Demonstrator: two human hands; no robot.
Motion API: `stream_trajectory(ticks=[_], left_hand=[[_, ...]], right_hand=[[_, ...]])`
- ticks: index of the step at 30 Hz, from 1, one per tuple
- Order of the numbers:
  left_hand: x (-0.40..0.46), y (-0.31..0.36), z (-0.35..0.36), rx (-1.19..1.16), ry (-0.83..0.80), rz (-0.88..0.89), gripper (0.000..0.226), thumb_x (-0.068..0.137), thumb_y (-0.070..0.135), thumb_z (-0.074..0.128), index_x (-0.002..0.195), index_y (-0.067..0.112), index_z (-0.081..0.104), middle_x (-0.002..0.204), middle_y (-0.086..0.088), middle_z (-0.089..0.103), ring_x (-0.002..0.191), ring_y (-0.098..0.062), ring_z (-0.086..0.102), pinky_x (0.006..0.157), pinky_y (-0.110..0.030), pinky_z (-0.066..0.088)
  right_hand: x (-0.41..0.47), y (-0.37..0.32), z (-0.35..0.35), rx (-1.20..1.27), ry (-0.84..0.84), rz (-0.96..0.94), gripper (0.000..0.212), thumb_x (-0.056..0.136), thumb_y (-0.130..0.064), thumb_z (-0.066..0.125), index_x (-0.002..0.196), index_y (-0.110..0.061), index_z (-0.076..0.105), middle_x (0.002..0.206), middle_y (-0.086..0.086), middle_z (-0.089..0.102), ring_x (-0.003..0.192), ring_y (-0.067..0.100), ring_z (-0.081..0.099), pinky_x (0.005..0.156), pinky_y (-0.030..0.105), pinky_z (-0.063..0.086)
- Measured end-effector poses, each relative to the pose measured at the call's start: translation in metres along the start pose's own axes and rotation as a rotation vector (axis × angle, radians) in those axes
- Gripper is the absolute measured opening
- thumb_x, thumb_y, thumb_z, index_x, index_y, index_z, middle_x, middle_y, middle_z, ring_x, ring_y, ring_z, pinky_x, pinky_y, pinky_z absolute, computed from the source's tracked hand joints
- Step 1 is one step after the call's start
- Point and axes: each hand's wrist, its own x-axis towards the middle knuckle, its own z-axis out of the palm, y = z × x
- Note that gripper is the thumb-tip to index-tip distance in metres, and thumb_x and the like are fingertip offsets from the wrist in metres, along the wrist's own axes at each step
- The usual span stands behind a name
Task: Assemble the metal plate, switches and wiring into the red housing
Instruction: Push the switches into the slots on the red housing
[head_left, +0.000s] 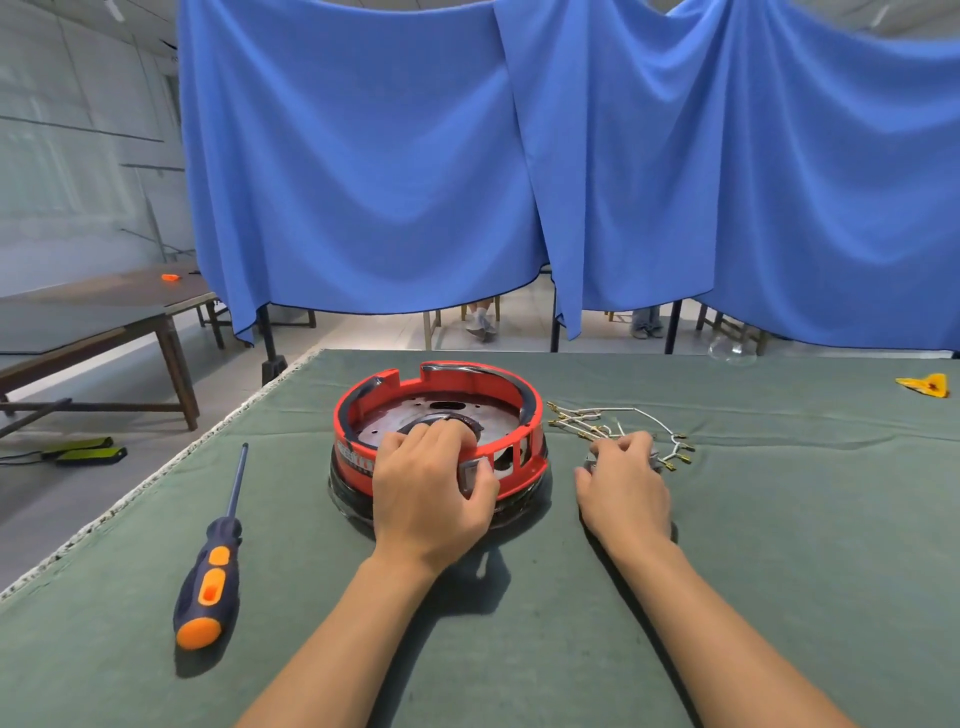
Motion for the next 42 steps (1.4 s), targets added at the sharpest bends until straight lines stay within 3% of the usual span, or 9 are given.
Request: stream_trajectory(ticks=[8,10,14,18,22,28,31,35,42], left_hand=[[-0.003,0.000,-0.004,0.028,-0.008,0.031,0.022,0.077,0.032,0.052,0.078,0.014,0.065,0.076,0.003,0.065,0.074,-0.021,0.060,0.072,-0.032,0.037],[-0.002,-0.001,-0.003,0.037,-0.006,0.039,0.023,0.077,0.032,0.052,0.079,0.014,0.066,0.077,0.003,0.066,0.075,-0.021,0.060,0.072,-0.032,0.038],[-0.003,-0.002,-0.004,0.035,-0.002,0.049,0.027,0.079,0.033,0.052,0.086,0.017,0.072,0.083,0.005,0.069,0.080,-0.019,0.062,0.075,-0.029,0.037],[-0.003,0.001,-0.005,0.025,-0.037,0.026,0.031,0.081,0.036,0.049,0.088,0.018,0.073,0.084,0.006,0.069,0.081,-0.019,0.062,0.076,-0.030,0.040],[-0.004,0.007,-0.004,0.031,-0.048,-0.002,0.031,0.081,0.035,0.047,0.092,0.019,0.071,0.092,0.006,0.067,0.091,-0.020,0.057,0.084,-0.034,0.039],[-0.002,0.011,0.000,0.129,-0.105,0.049,0.031,0.080,0.033,0.044,0.091,0.020,0.069,0.088,0.004,0.069,0.088,-0.025,0.059,0.084,-0.039,0.039],[-0.003,0.012,0.000,0.157,-0.150,0.024,0.033,0.080,0.035,0.042,0.091,0.019,0.068,0.088,0.003,0.068,0.084,-0.024,0.058,0.078,-0.040,0.044],[-0.002,0.013,0.000,0.165,-0.153,0.016,0.033,0.080,0.035,0.041,0.090,0.019,0.068,0.087,0.003,0.068,0.082,-0.023,0.058,0.076,-0.039,0.044],[-0.002,0.013,0.000,0.162,-0.146,0.011,0.030,0.080,0.034,0.045,0.091,0.019,0.068,0.086,0.003,0.068,0.081,-0.023,0.059,0.074,-0.039,0.046]], right_hand=[[-0.001,0.010,-0.001,0.534,0.102,0.065,0.017,0.085,-0.013,0.065,0.102,-0.016,0.065,0.113,0.012,0.054,0.095,0.029,0.058,0.086,0.034,0.045],[-0.004,0.010,-0.001,0.709,0.113,0.090,0.014,0.085,-0.011,0.065,0.098,-0.016,0.066,0.107,0.012,0.059,0.091,0.032,0.061,0.085,0.043,0.051],[-0.016,0.004,-0.003,1.095,-0.003,0.161,0.013,0.090,-0.005,0.060,0.100,-0.010,0.066,0.083,0.007,0.064,0.056,0.019,0.059,0.045,0.026,0.051],[-0.024,-0.003,-0.017,1.533,-0.267,0.335,0.013,0.095,-0.008,0.052,0.096,-0.009,0.064,0.067,0.006,0.068,0.051,0.013,0.064,0.041,0.022,0.050],[-0.017,0.002,-0.028,1.775,-0.512,0.452,0.025,0.098,-0.012,0.040,0.097,-0.002,0.063,0.082,0.015,0.074,0.048,0.013,0.064,0.042,0.020,0.051],[-0.006,0.001,-0.026,1.755,-0.544,0.520,0.034,0.096,-0.014,0.032,0.103,0.002,0.061,0.074,0.012,0.069,0.036,0.008,0.041,0.032,0.015,0.034],[-0.009,0.000,-0.023,1.705,-0.531,0.481,0.034,0.100,-0.024,0.040,0.101,0.000,0.063,0.074,0.012,0.072,0.041,0.010,0.056,0.034,0.016,0.043],[-0.010,0.000,-0.026,1.782,-0.530,0.473,0.031,0.093,-0.025,0.055,0.102,0.004,0.056,0.092,0.027,0.071,0.075,0.029,0.073,0.047,0.024,0.056],[-0.011,-0.001,-0.025,1.697,-0.502,0.499,0.047,0.093,-0.046,0.050,0.091,-0.001,0.059,0.088,0.022,0.073,0.066,0.020,0.073,0.040,0.024,0.054]])
